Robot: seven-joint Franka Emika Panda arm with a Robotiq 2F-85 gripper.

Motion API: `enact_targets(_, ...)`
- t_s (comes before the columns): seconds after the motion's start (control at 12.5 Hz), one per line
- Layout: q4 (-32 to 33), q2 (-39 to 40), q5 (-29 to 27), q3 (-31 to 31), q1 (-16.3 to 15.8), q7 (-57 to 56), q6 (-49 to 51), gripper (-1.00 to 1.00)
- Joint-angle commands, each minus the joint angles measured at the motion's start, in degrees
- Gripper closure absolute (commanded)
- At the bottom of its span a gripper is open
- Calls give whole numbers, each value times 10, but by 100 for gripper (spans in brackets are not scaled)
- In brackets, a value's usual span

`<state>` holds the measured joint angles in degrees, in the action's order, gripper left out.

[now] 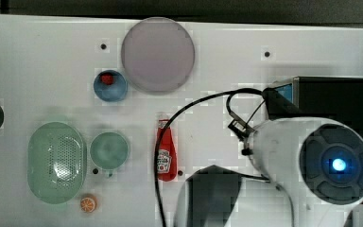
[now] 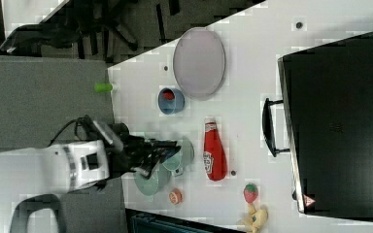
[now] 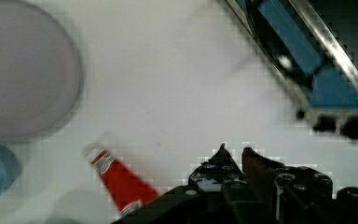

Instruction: Flap open oven.

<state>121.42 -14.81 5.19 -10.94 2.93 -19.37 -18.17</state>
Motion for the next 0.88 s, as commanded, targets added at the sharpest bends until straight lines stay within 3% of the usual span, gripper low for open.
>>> enact_targets(0.08, 32, 34, 0, -47, 20, -213, -51, 65)
enact_targets(0.4, 38, 83, 0, -95, 24, -430, -143, 65)
enact_targets(0.88, 44, 156, -1, -132, 25, -446, -206, 65)
